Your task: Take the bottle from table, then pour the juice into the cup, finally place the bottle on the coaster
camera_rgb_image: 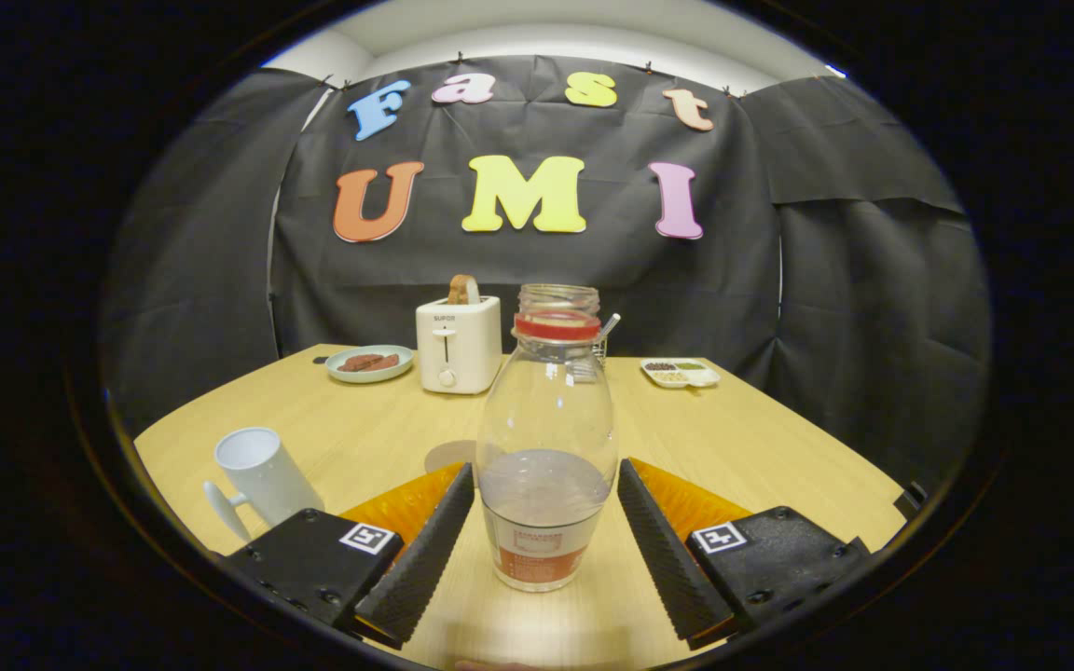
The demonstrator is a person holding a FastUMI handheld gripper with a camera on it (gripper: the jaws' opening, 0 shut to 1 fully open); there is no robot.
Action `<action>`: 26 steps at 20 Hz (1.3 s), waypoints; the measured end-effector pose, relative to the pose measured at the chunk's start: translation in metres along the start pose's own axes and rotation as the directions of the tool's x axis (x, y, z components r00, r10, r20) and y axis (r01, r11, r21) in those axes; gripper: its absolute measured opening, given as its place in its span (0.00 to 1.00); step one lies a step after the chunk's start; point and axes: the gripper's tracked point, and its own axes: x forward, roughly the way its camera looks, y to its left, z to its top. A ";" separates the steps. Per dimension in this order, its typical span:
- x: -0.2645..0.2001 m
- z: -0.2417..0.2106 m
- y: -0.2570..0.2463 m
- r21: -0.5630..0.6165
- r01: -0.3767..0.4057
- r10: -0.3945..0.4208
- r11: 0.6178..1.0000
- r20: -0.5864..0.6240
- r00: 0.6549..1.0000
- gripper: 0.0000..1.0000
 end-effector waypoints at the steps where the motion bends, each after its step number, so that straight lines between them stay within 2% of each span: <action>1: 0.003 0.000 0.000 0.000 0.003 -0.003 1.000 0.007 1.000 1.00; 6: 0.022 -0.004 -0.002 0.016 0.017 -0.017 1.000 -0.007 1.000 1.00; 9: 0.028 -0.003 0.000 -0.001 0.016 -0.016 1.000 -0.013 1.000 0.94; 12: 0.029 -0.004 0.001 -0.020 0.003 -0.003 1.000 -0.010 1.000 0.83; 19: 0.016 0.005 -0.003 -0.156 0.027 -0.033 0.987 -0.039 0.999 0.82; 22: 0.008 0.018 -0.001 -0.194 0.012 -0.018 0.981 -0.028 0.999 0.82; 26: 0.004 0.017 0.000 -0.226 -0.015 -0.005 0.974 -0.090 0.996 0.82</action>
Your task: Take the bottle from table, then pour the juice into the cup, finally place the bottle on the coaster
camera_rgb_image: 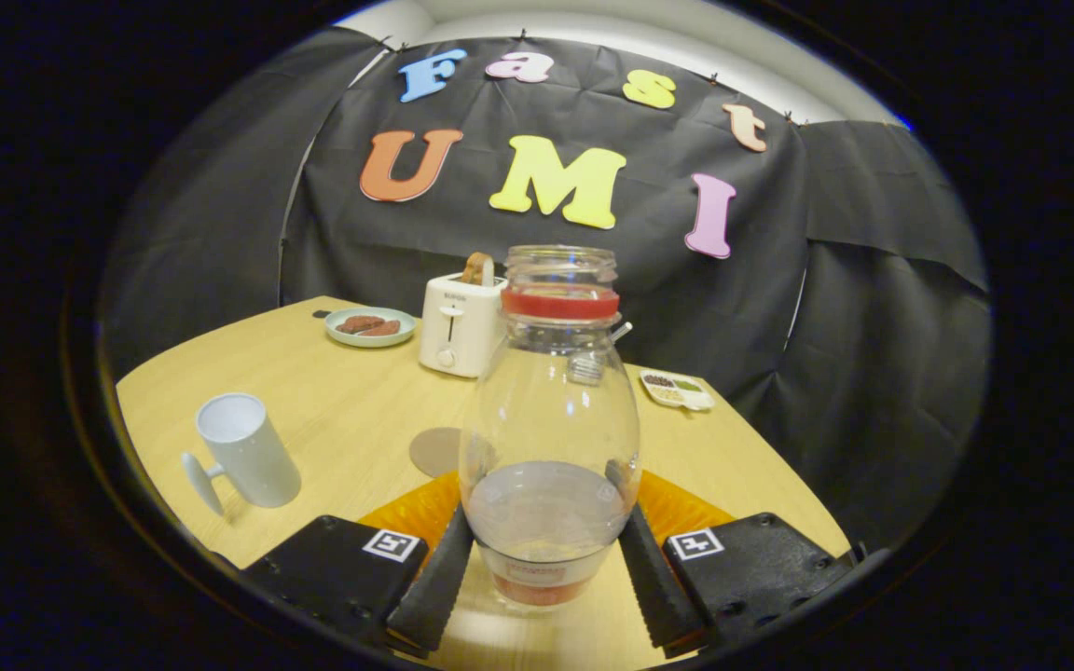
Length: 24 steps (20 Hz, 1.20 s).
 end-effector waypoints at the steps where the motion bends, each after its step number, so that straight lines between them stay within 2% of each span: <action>1: 0.000 0.002 0.000 -0.033 0.000 -0.001 0.999 -0.006 1.000 0.82; 7: -0.010 0.010 0.004 -0.271 0.020 -0.017 0.962 0.014 1.000 0.82; 13: -0.018 0.034 0.012 -0.394 0.070 -0.051 0.916 0.058 0.997 0.82; 18: -0.017 0.037 0.022 -0.469 0.067 -0.058 0.881 0.034 0.998 0.83; 24: -0.015 0.049 0.035 -0.602 0.096 -0.084 0.793 0.047 0.995 0.83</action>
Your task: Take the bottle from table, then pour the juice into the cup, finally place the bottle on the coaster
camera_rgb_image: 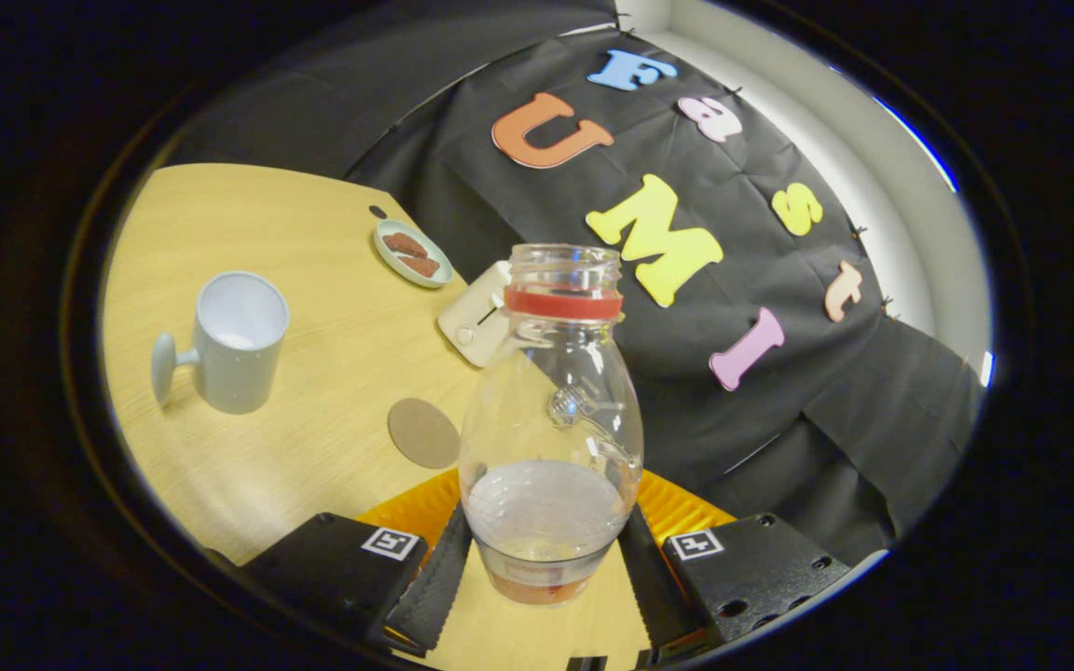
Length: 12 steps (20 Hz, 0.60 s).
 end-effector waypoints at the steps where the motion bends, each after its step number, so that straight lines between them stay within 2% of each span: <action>1: 0.001 0.003 0.000 -0.024 0.003 -0.003 1.000 -0.003 1.000 0.83; 8: 0.000 0.019 0.013 -0.147 0.015 -0.014 0.989 0.009 1.000 0.82; 12: 0.006 0.032 0.024 -0.282 0.034 -0.028 0.959 0.024 0.999 0.82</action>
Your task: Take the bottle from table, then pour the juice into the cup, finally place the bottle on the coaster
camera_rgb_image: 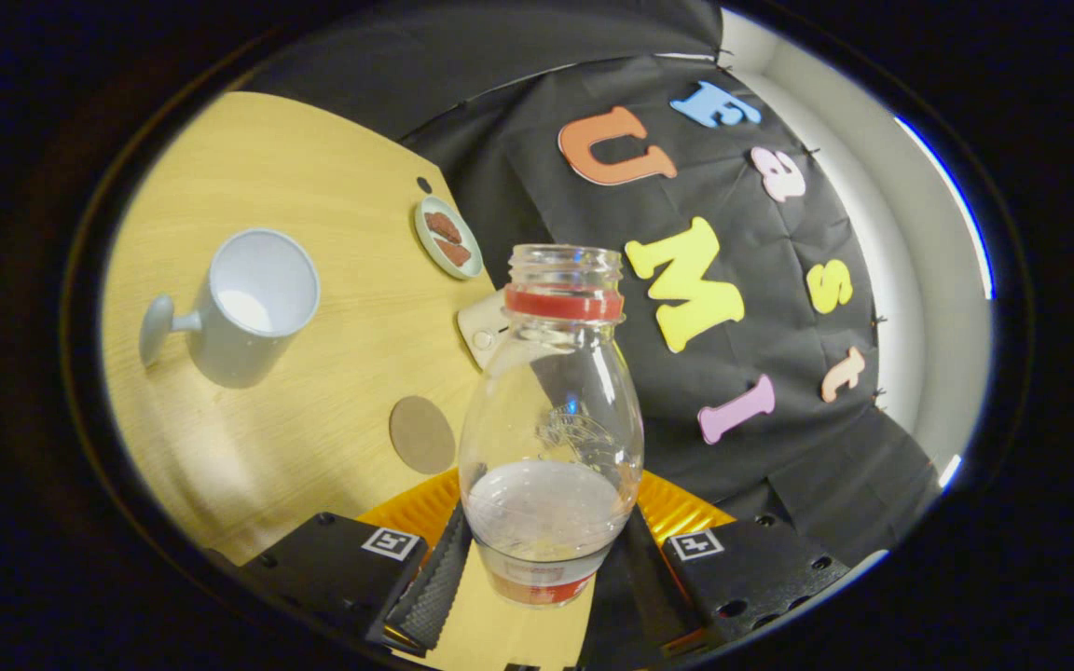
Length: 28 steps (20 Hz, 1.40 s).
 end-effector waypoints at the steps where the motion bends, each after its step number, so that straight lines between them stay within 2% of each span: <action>1: 0.002 0.004 0.000 -0.034 0.010 -0.009 0.999 0.008 1.000 0.82; 9: 0.010 0.012 0.007 -0.236 0.044 -0.049 0.971 -0.014 0.999 0.82; 15: 0.012 0.019 0.016 -0.371 0.061 -0.085 0.926 -0.049 0.995 0.82; 28: 0.012 0.029 0.011 -0.523 0.093 -0.142 0.847 -0.055 0.988 0.82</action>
